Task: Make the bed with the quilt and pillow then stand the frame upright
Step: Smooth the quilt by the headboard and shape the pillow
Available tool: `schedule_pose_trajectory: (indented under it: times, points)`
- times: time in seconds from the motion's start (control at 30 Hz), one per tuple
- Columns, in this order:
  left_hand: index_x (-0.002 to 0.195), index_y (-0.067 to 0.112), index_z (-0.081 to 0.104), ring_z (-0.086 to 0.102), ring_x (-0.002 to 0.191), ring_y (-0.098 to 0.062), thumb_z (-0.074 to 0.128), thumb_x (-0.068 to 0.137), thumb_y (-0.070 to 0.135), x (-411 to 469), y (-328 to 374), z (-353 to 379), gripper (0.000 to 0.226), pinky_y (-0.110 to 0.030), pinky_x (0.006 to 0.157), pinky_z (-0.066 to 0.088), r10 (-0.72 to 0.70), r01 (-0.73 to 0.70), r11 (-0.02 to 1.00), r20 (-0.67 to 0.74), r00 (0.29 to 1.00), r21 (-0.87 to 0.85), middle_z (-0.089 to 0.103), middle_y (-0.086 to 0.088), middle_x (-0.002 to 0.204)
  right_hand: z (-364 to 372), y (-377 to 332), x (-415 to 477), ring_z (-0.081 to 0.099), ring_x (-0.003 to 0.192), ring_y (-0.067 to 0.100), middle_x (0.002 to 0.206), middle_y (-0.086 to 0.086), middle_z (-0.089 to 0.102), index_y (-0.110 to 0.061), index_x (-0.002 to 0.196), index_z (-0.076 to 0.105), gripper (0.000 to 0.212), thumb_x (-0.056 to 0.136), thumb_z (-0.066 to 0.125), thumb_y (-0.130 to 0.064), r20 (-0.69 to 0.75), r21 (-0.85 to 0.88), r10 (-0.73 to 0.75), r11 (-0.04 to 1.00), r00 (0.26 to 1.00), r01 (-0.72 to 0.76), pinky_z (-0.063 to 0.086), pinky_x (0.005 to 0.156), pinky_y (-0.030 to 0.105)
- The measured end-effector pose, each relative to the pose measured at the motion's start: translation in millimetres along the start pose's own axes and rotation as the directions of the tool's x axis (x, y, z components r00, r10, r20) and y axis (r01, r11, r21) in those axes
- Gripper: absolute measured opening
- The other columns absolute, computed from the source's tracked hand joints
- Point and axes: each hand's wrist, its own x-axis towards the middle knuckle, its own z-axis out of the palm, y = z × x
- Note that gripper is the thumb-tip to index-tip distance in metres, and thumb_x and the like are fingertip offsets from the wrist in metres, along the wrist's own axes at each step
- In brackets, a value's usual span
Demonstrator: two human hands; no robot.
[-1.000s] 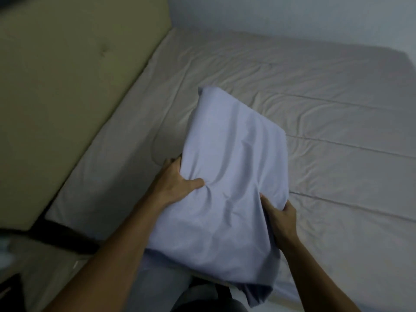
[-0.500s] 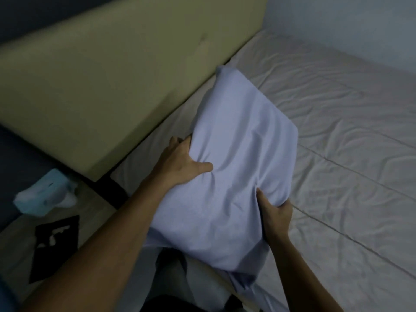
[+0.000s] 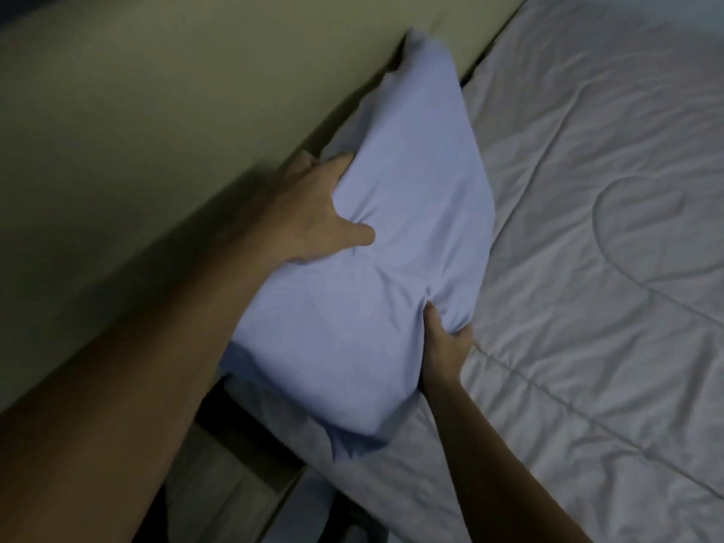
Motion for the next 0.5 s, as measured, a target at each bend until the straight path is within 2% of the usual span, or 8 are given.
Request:
schedule_pose_trajectory:
  times: [0.2,0.27,0.33,0.4,0.43,0.5]
  points:
    - [0.140,0.045,0.030,0.046,0.121,-0.039,0.062,0.055,0.067,55.8,-54.4,33.4,0.094,-0.047,0.100,0.044,0.073,-0.067,0.986,-0.034,0.997,0.155,0.043,-0.010,0.135,87.8,60.3,38.1,0.058,0.125,0.015,0.140,-0.005,0.059,-0.023,0.142,0.051,0.084,0.068,0.081,-0.049,0.026,-0.012,0.081,0.997,0.996,-0.081,0.048,0.108,0.042]
    - [0.141,0.046,0.029,0.045,0.121,-0.041,0.063,0.058,0.065,62.8,-75.1,53.2,0.091,-0.050,0.099,0.043,0.049,-0.041,0.984,-0.043,0.998,0.172,0.042,-0.012,0.135,97.6,76.2,47.8,0.058,0.124,0.017,0.139,-0.004,0.060,-0.022,0.143,0.050,0.088,0.066,0.077,-0.055,0.055,-0.071,0.135,0.989,0.989,-0.131,0.048,0.108,0.042]
    - [0.143,0.043,0.029,0.045,0.119,-0.041,0.065,0.065,0.061,60.3,-92.3,77.6,0.088,-0.049,0.095,0.043,0.053,-0.036,0.976,-0.077,0.996,0.215,0.042,-0.013,0.137,97.6,83.0,55.5,0.061,0.117,0.020,0.130,0.000,0.063,-0.016,0.138,0.052,0.079,0.072,0.072,-0.055,0.072,-0.188,0.182,0.968,0.981,-0.166,0.051,0.100,0.039]
    - [0.145,0.038,0.031,0.047,0.115,-0.041,0.061,0.068,0.057,50.9,-101.6,102.0,0.085,-0.050,0.094,0.044,0.086,-0.047,0.966,-0.143,0.986,0.254,0.042,-0.013,0.140,89.3,86.3,57.8,0.062,0.107,0.022,0.117,0.003,0.064,-0.011,0.127,0.054,0.062,0.081,0.071,-0.048,0.013,-0.349,0.105,0.932,0.994,-0.094,0.050,0.084,0.032]
    - [0.145,0.036,0.032,0.048,0.115,-0.041,0.059,0.069,0.056,46.1,-103.5,110.0,0.083,-0.050,0.094,0.044,0.089,-0.042,0.968,-0.179,0.980,0.249,0.043,-0.012,0.142,83.9,85.2,54.9,0.061,0.110,0.022,0.119,0.005,0.063,-0.011,0.127,0.053,0.061,0.081,0.073,-0.046,-0.025,-0.389,0.002,0.921,1.000,-0.012,0.050,0.083,0.030]
    - [0.146,0.034,0.032,0.048,0.117,-0.040,0.059,0.070,0.056,41.2,-106.3,115.7,0.084,-0.049,0.095,0.044,0.078,-0.032,0.977,-0.212,0.974,0.209,0.042,-0.010,0.146,77.5,84.0,45.4,0.050,0.127,0.019,0.139,0.005,0.051,-0.014,0.142,0.045,0.072,0.083,0.075,-0.042,-0.048,-0.438,-0.165,0.890,0.985,0.127,0.044,0.099,0.027]
